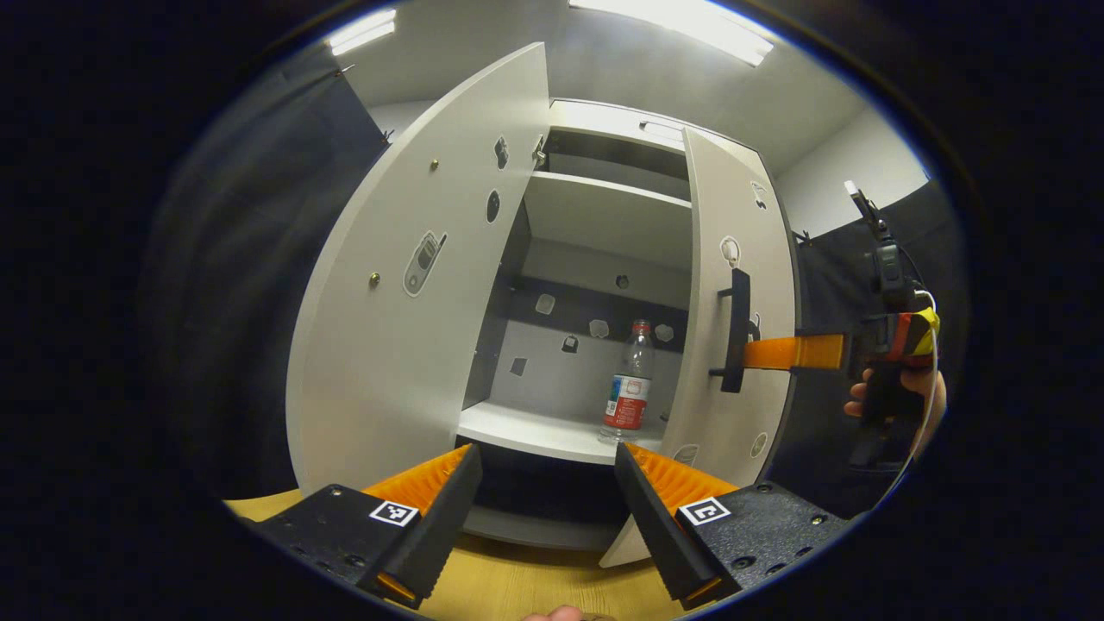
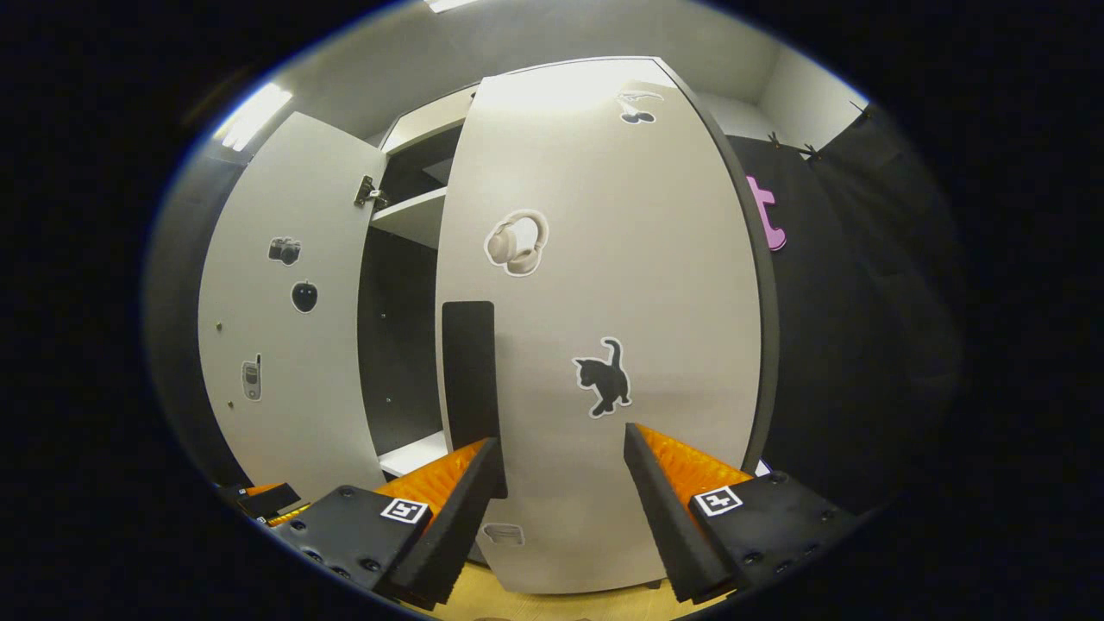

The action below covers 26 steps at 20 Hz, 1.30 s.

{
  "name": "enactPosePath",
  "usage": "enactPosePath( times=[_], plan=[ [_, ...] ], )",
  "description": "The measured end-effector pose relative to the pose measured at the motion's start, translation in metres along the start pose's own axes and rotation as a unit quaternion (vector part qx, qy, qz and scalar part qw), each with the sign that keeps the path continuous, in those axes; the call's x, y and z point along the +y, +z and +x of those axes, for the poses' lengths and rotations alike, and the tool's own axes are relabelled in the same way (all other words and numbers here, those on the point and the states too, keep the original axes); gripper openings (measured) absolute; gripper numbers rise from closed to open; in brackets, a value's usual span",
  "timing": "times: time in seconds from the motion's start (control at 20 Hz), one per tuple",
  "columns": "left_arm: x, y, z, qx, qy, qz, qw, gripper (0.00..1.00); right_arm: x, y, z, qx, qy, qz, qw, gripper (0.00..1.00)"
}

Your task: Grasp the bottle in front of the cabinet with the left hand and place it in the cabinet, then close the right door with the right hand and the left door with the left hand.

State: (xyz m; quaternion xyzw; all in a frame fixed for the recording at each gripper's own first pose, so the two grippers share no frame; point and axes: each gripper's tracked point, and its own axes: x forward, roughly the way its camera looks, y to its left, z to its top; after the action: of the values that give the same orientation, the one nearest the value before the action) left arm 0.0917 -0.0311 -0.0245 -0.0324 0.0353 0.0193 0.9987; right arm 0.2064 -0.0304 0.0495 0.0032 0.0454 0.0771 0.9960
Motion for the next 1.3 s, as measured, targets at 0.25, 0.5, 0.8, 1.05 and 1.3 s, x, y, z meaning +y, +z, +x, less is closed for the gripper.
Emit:
enactPosePath(
  times=[0.25, 0.5, 0.8, 1.05, 1.3],
  plan=[
    [-0.001, 0.012, -0.003, -0.009, 0.002, 0.009, 1.0, 0.95, 0.001, -0.002, 0.006, 0.002, 0.002, 0.014, 1.0, 0.96],
    [0.001, 0.022, -0.018, -0.012, 0.018, 0.004, 1.0, 0.95, 0.004, -0.006, 0.002, 0.006, 0.011, 0.016, 1.0, 0.96],
    [0.049, 0.063, -0.055, -0.045, 0.104, 0.005, 0.994, 0.95, -0.002, -0.014, -0.042, -0.008, 0.027, 0.002, 1.0, 0.96],
    [0.116, 0.095, -0.094, -0.054, 0.205, 0.058, 0.976, 0.94, -0.012, -0.018, -0.082, -0.025, 0.029, -0.019, 0.999, 0.96],
    [0.189, 0.15, -0.107, -0.065, 0.291, 0.105, 0.949, 0.94, -0.021, -0.025, -0.114, -0.028, 0.03, -0.004, 0.999, 0.96]
  ],
)
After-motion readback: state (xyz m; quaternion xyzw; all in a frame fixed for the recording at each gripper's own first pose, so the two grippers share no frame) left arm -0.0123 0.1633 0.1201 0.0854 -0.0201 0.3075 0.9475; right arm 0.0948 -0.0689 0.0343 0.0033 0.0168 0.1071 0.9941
